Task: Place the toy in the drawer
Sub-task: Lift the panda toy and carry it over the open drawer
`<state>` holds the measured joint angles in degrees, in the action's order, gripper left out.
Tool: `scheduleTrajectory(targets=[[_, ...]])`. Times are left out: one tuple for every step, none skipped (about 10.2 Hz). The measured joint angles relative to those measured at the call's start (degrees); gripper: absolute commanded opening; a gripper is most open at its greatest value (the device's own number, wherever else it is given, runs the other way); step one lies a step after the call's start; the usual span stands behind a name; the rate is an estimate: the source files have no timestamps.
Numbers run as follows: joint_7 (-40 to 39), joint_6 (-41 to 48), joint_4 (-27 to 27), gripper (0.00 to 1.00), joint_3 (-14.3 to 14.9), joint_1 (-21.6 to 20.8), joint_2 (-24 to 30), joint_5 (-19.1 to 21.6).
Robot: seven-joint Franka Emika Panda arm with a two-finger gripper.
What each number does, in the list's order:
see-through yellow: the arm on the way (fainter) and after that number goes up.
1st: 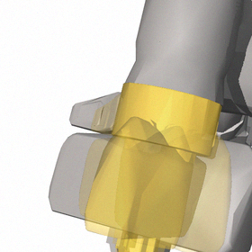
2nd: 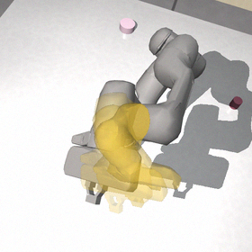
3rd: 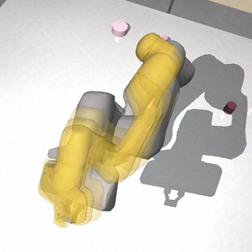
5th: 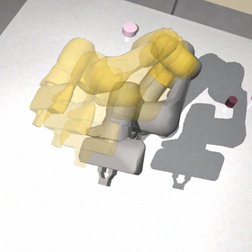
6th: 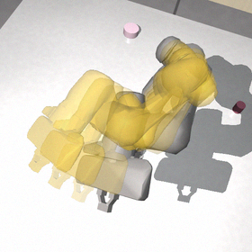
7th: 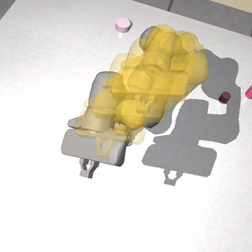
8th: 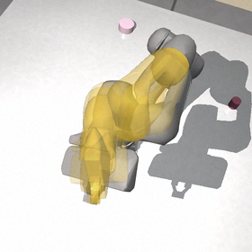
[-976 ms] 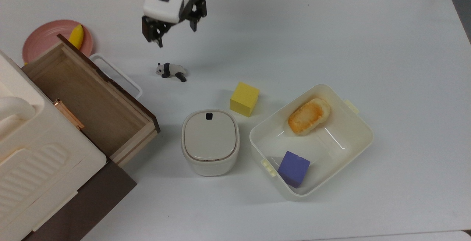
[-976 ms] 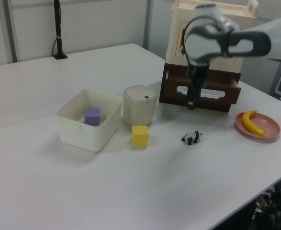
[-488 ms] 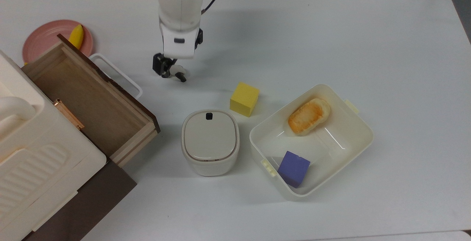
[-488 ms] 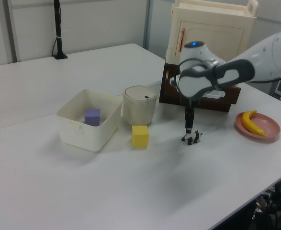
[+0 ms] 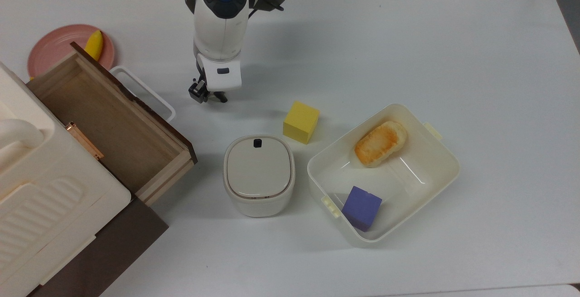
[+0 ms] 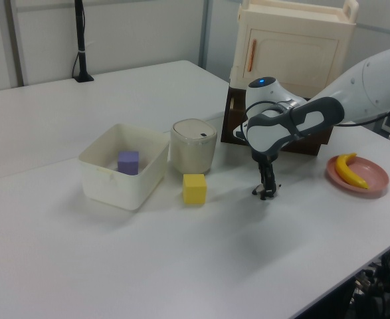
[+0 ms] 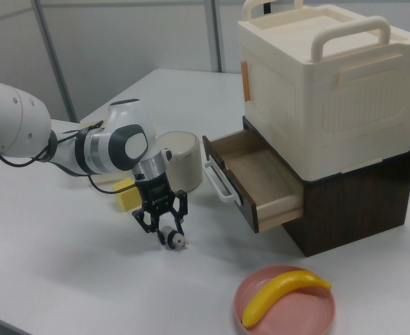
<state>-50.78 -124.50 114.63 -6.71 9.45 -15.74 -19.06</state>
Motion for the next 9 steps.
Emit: scheduleTrajectory(targets=[[-3.8, 0.0, -0.2, 0.12, 0.0, 0.3, 0.0, -0.5], [-6.0, 0.0, -0.4, 0.11, 0.0, 0.6, 0.1, -0.5], [-7.3, 0.0, -0.4, 0.11, 0.0, 1.0, 0.1, -0.5], [-7.4, 0.0, -0.5, 0.11, 0.0, 1.1, 0.2, -0.5], [-6.8, 0.5, -1.0, 0.12, 0.0, 1.1, 0.6, -0.5], [-5.0, 2.8, -2.5, 0.12, 0.0, 1.1, 1.3, -0.5], [-2.4, 6.2, -4.8, 0.12, 0.0, 1.0, 2.3, -0.5], [0.5, 9.2, -7.4, 0.12, -0.1, 0.9, 3.4, -0.4], [3.2, 11.6, -10.2, 0.12, -0.2, 0.9, 4.2, -0.4]])
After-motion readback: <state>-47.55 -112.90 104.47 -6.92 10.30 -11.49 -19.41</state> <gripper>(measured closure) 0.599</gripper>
